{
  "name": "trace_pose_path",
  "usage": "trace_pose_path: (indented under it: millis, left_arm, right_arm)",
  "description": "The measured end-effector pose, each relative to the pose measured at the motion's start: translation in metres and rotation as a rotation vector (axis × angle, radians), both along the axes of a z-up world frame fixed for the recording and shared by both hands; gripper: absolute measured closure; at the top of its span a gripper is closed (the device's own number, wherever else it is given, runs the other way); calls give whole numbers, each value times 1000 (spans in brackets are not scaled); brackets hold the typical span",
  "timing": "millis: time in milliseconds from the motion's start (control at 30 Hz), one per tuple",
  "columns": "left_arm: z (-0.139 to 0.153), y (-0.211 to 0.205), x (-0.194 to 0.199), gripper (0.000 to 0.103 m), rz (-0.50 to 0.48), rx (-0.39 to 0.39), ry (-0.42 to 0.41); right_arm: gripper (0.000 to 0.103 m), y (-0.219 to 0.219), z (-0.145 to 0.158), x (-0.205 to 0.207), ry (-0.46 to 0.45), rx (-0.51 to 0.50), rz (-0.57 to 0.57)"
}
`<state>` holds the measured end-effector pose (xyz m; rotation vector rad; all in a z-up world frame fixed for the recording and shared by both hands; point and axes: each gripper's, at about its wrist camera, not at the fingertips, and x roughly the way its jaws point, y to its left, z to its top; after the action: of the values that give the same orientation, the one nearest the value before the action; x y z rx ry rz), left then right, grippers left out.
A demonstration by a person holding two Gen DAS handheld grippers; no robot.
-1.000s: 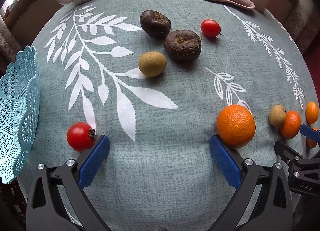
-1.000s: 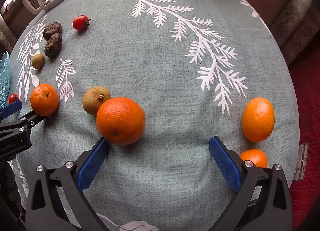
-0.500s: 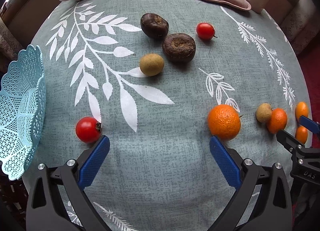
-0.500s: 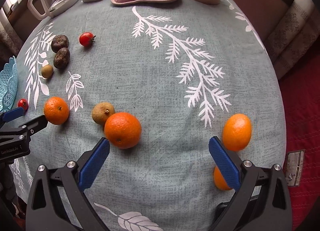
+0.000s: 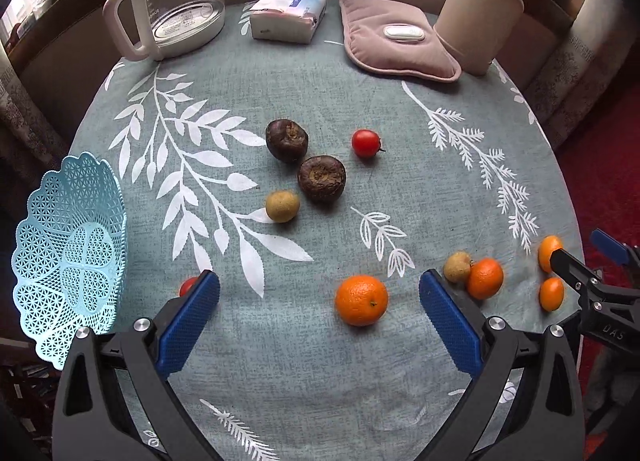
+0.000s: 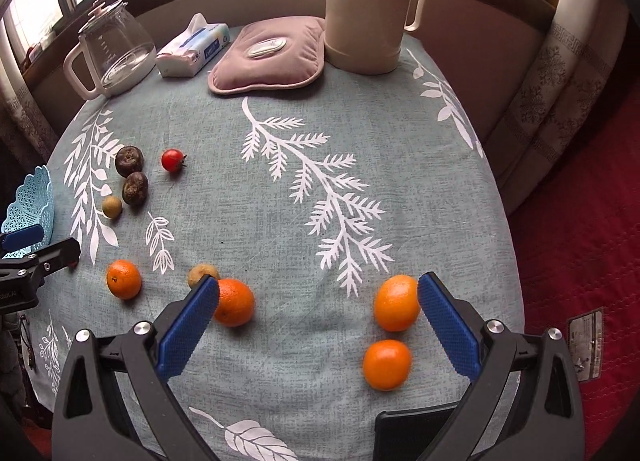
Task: Organize fruits
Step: 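Move the left tool toward an orange while the right tool approaches another orange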
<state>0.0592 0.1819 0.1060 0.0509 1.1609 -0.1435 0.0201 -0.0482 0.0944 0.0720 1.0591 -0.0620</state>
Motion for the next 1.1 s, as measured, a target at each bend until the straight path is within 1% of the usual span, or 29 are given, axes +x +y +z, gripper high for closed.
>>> trace_pose_path:
  millis: [267, 367, 500, 633, 900, 1100]
  left_arm:
    - [15, -17, -5, 2, -24, -26, -7]
    - [18, -19, -3, 2, -15, -36, -4]
    - [20, -22, -2, 2, 4, -38, 4]
    - [16, -25, -1, 2, 26, -38, 22]
    - [6, -21, 1, 2, 83, -26, 57]
    - [-12, -23, 1, 2, 94, -11, 93]
  right_arm:
    - [5, -55, 12, -8, -14, 30, -117]
    - [5, -76, 16, -10, -20, 46, -157]
    - [5, -92, 16, -13, -22, 57, -186]
    - [5, -94, 6, -11, 3, 65, -174]
    - [5, -79, -27, -4, 82, 74, -105]
    - [7, -69, -44, 5, 129, 66, -59]
